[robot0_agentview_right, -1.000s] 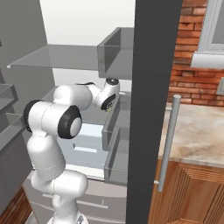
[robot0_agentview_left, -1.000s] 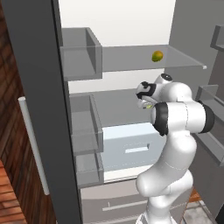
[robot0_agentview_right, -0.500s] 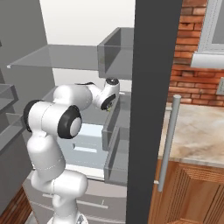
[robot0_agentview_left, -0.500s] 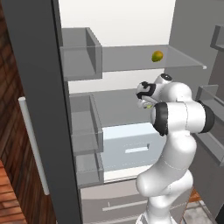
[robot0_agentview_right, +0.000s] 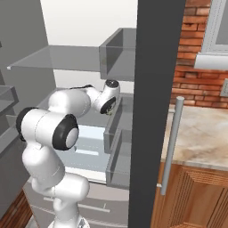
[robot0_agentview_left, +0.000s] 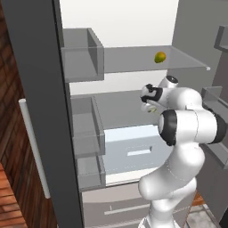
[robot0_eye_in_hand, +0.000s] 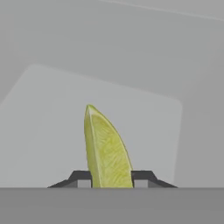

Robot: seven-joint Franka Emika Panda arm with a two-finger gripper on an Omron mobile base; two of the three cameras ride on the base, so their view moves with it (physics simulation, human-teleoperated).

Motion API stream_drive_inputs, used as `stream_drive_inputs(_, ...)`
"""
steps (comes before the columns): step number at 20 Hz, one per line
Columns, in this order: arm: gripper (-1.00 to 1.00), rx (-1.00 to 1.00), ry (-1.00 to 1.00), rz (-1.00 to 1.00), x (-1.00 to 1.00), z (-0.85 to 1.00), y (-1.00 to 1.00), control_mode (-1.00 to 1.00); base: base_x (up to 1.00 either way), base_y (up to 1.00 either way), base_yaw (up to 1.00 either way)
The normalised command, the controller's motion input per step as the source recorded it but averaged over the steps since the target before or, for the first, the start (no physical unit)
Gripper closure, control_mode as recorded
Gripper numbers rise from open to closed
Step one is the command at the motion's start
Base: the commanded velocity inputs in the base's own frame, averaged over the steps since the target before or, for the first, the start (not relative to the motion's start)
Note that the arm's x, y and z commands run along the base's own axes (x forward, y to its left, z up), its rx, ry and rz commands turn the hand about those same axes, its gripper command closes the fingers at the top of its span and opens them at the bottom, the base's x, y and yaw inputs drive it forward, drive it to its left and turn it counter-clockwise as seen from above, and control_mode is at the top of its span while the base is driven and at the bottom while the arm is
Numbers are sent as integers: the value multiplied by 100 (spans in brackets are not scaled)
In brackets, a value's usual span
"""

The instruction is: Open the fridge, remove the mango, lemon wedge, and shrimp, and place them on any counter.

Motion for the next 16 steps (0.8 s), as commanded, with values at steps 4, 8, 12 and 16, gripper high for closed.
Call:
stream_drive_inputs(4,100,0,-4,-2,-67,22,15,-100,0,0,0)
stream_drive_inputs(8,100,0,-12,-5,-71,41,26,-100,0,0,0)
stream_drive_inputs(12,100,0,-17,-8,-88,48,33,-100,0,0,0)
stream_drive_inputs(16,100,0,-13,-11,-99,73,25,-100,0,0,0)
